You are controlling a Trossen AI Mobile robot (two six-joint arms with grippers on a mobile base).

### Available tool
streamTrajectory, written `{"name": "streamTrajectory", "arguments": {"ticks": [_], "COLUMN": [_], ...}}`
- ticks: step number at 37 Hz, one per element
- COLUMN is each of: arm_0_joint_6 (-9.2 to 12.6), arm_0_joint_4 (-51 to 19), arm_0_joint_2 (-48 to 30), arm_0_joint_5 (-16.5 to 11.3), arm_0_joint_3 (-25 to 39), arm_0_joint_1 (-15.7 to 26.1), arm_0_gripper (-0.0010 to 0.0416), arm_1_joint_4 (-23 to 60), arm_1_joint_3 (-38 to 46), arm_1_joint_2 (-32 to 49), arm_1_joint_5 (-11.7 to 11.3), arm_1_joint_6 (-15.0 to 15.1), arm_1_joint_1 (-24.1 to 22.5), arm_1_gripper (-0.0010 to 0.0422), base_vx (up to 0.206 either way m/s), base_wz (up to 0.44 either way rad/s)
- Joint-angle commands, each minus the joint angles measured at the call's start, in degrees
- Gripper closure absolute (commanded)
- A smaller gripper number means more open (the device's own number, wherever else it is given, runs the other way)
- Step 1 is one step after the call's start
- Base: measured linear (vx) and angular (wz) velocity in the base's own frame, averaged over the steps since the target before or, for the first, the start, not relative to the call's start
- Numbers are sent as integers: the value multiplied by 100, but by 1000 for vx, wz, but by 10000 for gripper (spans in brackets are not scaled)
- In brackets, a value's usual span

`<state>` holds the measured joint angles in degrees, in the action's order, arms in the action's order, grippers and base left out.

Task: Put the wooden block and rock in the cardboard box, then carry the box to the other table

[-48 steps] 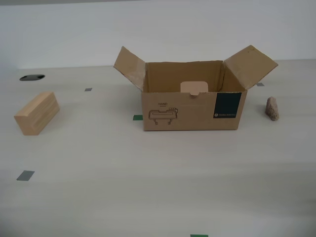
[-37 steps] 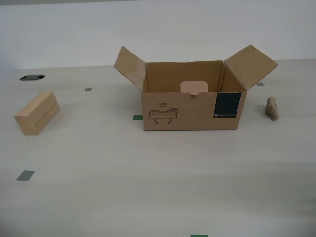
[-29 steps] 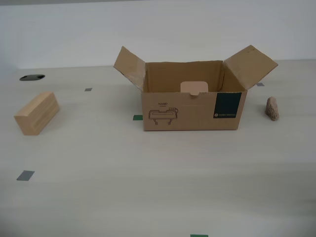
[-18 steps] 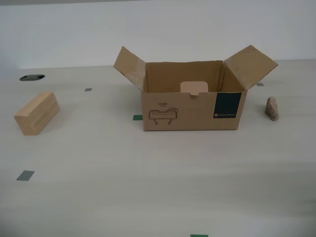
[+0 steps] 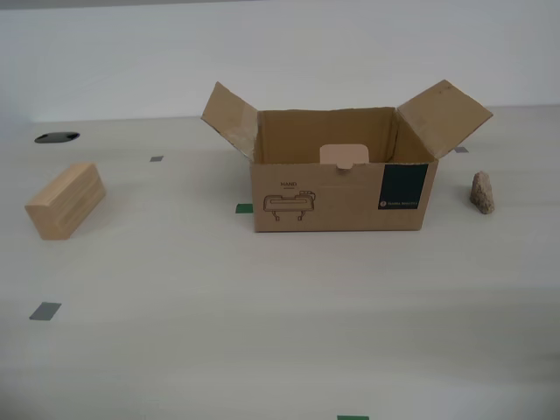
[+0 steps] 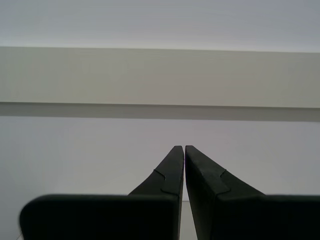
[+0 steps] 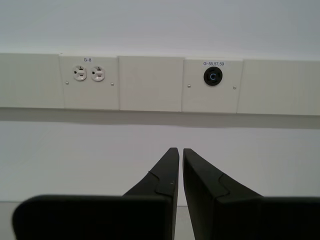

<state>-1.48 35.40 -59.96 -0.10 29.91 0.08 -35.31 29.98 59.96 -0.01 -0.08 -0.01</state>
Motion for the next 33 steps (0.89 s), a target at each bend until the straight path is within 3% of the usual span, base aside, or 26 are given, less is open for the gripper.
{"name": "streamTrajectory", "arguments": {"ticks": [1, 17, 21, 33], "arm_0_joint_6": [-66, -63, -63, -129], "arm_0_joint_4": [13, 11, 2, -70], "arm_0_joint_2": [2, 2, 2, 2], "arm_0_joint_5": [13, 15, 15, 15], "arm_0_joint_3": [9, 223, 275, 273], "arm_0_joint_1": [-2, -2, -2, -2], "arm_0_gripper": [365, 222, 188, 102], "arm_1_joint_4": [-20, 11, 35, 96], "arm_1_joint_3": [31, 79, 79, 79], "arm_1_joint_2": [0, 0, 0, 0], "arm_1_joint_5": [0, 2, 2, -111], "arm_1_joint_6": [7, 11, 9, -28], "arm_1_joint_1": [-4, -4, -2, -4], "arm_1_gripper": [412, 401, 353, 152], "base_vx": [0, 0, 0, 0], "base_wz": [0, 0, 0, 0]}}
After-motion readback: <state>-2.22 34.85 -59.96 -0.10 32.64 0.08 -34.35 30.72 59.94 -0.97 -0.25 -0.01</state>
